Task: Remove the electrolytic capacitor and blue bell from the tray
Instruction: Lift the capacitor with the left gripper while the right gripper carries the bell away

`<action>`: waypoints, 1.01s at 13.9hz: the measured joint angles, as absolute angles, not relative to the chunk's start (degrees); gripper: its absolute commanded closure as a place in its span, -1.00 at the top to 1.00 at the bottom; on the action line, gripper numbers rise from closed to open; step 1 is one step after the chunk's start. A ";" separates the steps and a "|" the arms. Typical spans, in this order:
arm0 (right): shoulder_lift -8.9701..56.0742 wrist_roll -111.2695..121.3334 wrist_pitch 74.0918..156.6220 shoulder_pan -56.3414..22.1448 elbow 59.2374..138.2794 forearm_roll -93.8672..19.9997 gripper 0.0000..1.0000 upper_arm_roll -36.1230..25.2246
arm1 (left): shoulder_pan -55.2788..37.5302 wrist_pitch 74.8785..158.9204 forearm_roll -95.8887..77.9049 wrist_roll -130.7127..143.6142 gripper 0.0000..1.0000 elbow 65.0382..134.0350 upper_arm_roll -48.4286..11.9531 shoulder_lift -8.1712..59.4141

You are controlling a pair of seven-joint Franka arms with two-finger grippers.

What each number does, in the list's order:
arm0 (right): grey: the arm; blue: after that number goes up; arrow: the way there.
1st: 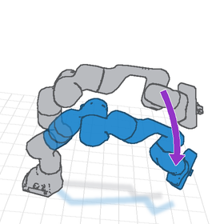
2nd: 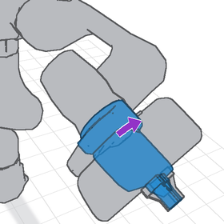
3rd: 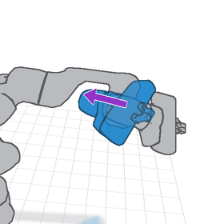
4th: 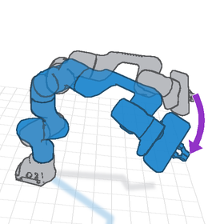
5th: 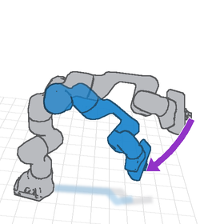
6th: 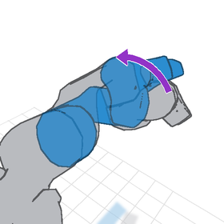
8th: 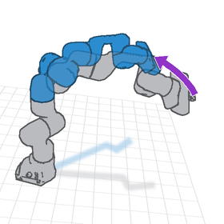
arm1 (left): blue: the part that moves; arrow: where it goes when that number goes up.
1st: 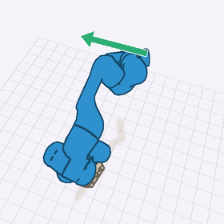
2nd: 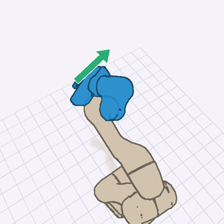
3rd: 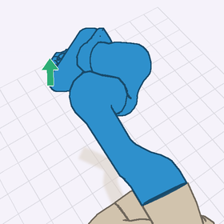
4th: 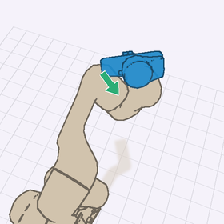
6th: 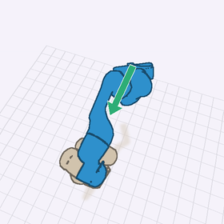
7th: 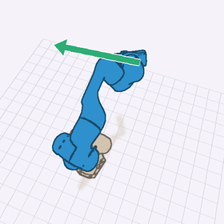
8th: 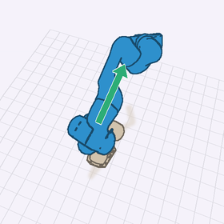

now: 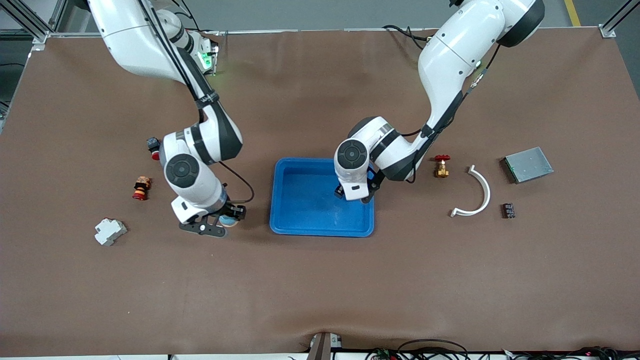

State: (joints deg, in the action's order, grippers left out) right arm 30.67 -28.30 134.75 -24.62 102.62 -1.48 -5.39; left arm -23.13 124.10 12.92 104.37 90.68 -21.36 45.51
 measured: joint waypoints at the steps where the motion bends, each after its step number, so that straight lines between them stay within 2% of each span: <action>1: 29.85 -26.39 135.66 -23.55 104.43 -1.48 -1.00 -5.38 | -23.13 124.10 12.92 104.38 0.59 90.78 -21.34 45.54; 2: 29.11 -24.60 136.70 -22.53 106.04 -1.48 -1.00 -5.39 | -23.13 124.10 13.00 104.38 0.21 90.87 -21.34 45.58; 3: 28.51 -22.87 137.98 -21.64 107.58 -1.48 -1.00 -5.38 | -23.13 124.10 13.24 104.41 -0.06 90.92 -21.32 45.62; 5: 27.71 -19.38 141.04 -19.79 110.41 -1.48 -1.00 -5.38 | -23.13 124.11 13.48 104.41 -0.34 90.97 -21.28 45.71; 8: 27.42 -13.87 144.07 -16.62 113.13 -1.51 -1.00 -5.34 | -23.13 124.30 13.61 104.41 -0.95 90.56 -21.28 45.71; 9: 27.41 -12.31 144.87 -15.63 113.68 -1.51 -1.00 -5.33 | -23.12 124.30 13.62 104.41 -1.00 90.54 -21.26 45.71; 14: 27.41 -6.72 147.89 -11.89 115.57 -1.53 -1.00 -5.20 | -23.04 124.29 13.75 104.41 -1.00 90.24 -21.04 45.70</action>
